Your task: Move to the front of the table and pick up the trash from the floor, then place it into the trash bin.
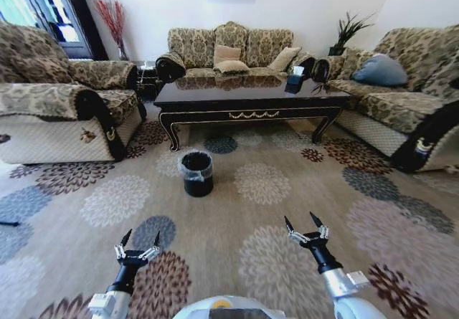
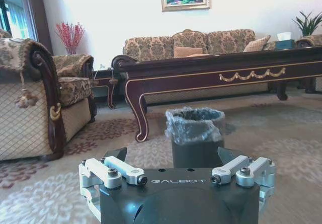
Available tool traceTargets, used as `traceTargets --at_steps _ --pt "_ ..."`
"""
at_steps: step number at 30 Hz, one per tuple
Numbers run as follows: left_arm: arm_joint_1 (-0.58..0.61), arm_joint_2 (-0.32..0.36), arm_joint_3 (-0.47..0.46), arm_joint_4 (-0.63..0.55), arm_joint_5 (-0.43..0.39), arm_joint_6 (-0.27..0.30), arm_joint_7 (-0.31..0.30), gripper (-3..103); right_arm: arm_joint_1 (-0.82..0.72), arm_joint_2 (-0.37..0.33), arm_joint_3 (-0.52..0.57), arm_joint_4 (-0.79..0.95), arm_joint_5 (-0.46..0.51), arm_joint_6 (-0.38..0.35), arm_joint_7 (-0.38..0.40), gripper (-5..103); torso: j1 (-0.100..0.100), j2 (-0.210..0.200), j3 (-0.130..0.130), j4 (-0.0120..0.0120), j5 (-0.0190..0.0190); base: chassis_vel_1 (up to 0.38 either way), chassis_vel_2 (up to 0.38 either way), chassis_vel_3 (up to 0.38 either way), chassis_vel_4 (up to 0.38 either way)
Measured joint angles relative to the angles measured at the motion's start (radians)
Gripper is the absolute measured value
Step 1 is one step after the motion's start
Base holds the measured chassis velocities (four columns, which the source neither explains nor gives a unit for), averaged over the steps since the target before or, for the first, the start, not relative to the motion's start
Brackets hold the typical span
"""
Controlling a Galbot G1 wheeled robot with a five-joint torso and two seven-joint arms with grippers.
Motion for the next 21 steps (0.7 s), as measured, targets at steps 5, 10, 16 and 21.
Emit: traceTargets --at_steps 5,10,16,21 --pt "0.0 0.0 0.0 0.0 0.0 0.0 0.0 100 0.0 0.0 0.0 0.0 0.0 0.0 0.0 100 0.0 0.0 0.0 -0.0001 -0.0001 0.352 -0.331 -0.36 0.34" --pt "0.0 0.0 0.0 0.0 0.0 0.0 0.0 100 0.0 0.0 0.0 0.0 0.0 0.0 0.0 100 0.0 0.0 0.0 0.0004 0.0 0.359 -0.344 -0.357 0.359" --pt "0.0 0.0 0.0 0.0 0.0 0.0 0.0 100 0.0 0.0 0.0 0.0 0.0 0.0 0.0 100 0.0 0.0 0.0 -0.0002 -0.0003 0.337 -0.362 -0.367 0.337" --pt "0.0 0.0 0.0 0.0 0.0 0.0 0.0 100 0.0 0.0 0.0 0.0 0.0 0.0 0.0 100 0.0 0.0 0.0 0.0 -0.0001 0.34 -0.337 -0.341 0.338"
